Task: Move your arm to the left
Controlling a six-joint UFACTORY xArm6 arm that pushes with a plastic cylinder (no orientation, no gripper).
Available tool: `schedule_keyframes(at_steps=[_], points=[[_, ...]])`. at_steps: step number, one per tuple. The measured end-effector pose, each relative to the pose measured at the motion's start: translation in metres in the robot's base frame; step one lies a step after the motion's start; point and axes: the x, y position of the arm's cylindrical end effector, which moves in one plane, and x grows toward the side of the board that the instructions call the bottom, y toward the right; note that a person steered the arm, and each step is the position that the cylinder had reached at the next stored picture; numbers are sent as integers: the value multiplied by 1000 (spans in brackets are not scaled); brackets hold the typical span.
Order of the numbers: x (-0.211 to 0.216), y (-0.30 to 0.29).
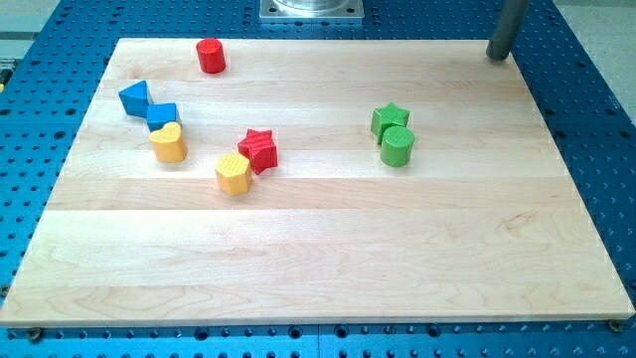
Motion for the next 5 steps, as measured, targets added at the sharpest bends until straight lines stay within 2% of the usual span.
schedule_keyframes(at_steps=[5], points=[[-17,-40]])
